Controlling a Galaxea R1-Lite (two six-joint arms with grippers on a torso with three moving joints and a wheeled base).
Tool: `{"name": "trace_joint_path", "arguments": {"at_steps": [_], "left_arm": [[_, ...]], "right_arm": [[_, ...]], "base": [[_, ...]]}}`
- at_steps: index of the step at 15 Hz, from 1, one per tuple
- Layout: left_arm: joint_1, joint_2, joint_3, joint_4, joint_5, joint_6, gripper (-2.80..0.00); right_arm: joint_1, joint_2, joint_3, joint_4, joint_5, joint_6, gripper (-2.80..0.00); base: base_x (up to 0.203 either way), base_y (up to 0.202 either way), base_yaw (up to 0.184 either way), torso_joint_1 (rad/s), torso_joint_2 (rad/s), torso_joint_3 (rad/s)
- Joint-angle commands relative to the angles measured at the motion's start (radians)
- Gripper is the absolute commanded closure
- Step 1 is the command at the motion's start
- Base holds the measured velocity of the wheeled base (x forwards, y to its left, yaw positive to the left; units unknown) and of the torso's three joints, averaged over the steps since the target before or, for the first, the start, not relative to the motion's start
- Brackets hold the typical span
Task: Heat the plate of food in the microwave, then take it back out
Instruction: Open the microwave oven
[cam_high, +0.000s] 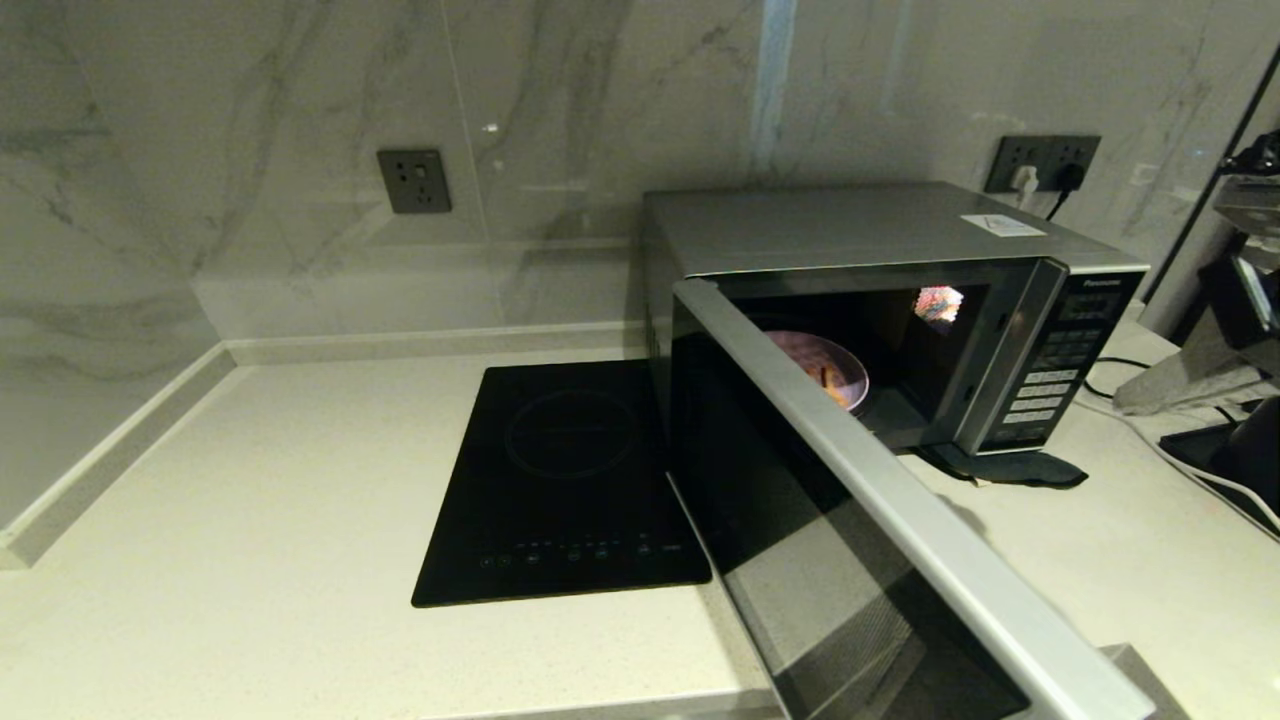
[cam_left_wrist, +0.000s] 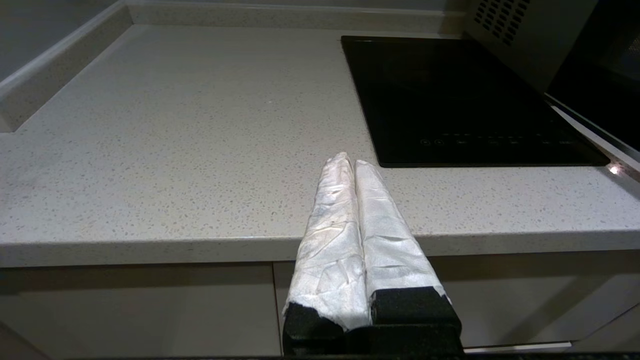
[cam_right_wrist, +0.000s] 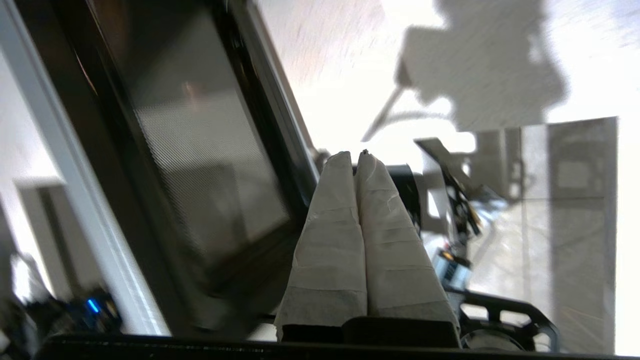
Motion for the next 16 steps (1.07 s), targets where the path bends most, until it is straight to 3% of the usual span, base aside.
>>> {"name": "trace_joint_path", "arguments": {"at_steps": [1, 4, 6, 16], "left_arm": [[0.000, 0.002, 0.000, 0.000, 0.000, -0.001, 0.00], [0.000, 0.002, 0.000, 0.000, 0.000, -0.001, 0.00], [0.000, 0.002, 0.000, 0.000, 0.000, -0.001, 0.00], [0.000, 0.002, 0.000, 0.000, 0.000, -0.001, 0.00]], "right_arm": [[0.161, 0.010, 0.050, 0.008, -0.060, 0.000, 0.00], [0.378, 0.027, 0.123, 0.007, -0.185, 0.010, 0.00], [0.468, 0.036, 0.170, 0.004, -0.273, 0.039, 0.00], [0.626, 0.068, 0.142, 0.000, -0.295, 0.125, 0.00]], "base": [[0.000, 0.000, 0.000, 0.000, 0.00, 0.000], [0.000, 0.000, 0.000, 0.000, 0.00, 0.000], [0.000, 0.000, 0.000, 0.000, 0.00, 0.000], [0.000, 0.000, 0.000, 0.000, 0.00, 0.000]]}}
